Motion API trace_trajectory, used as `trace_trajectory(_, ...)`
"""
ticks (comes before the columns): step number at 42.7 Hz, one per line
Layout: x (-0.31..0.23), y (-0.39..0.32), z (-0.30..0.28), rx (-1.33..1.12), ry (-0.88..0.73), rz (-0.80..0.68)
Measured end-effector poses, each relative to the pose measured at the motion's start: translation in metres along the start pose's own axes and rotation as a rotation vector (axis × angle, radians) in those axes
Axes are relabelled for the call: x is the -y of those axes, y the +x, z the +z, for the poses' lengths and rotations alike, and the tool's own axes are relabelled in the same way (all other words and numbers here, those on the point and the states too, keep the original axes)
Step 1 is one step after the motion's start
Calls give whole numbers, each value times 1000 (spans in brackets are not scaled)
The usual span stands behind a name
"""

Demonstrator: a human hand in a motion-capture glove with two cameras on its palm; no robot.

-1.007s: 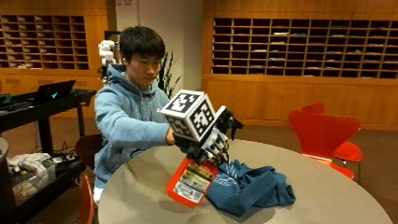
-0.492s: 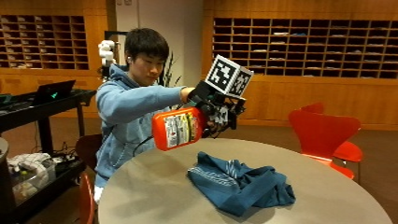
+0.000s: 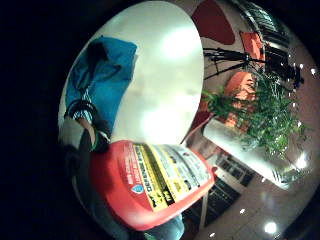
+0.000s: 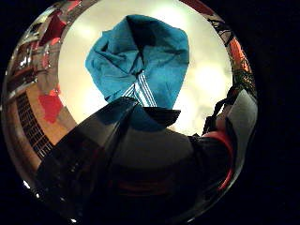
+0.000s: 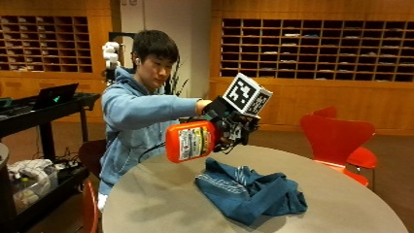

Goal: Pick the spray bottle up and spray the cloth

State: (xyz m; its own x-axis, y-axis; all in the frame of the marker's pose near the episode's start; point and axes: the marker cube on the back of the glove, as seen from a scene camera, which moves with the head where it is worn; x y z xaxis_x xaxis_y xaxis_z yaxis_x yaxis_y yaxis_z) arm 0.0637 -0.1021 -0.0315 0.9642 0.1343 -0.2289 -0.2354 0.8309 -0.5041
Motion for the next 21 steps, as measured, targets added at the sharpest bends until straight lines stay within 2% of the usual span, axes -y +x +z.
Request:
trace_trajectory(11,-13,7,-20,-13,20,25)
trace_trajectory(21,0,1,3,18,-22,23)
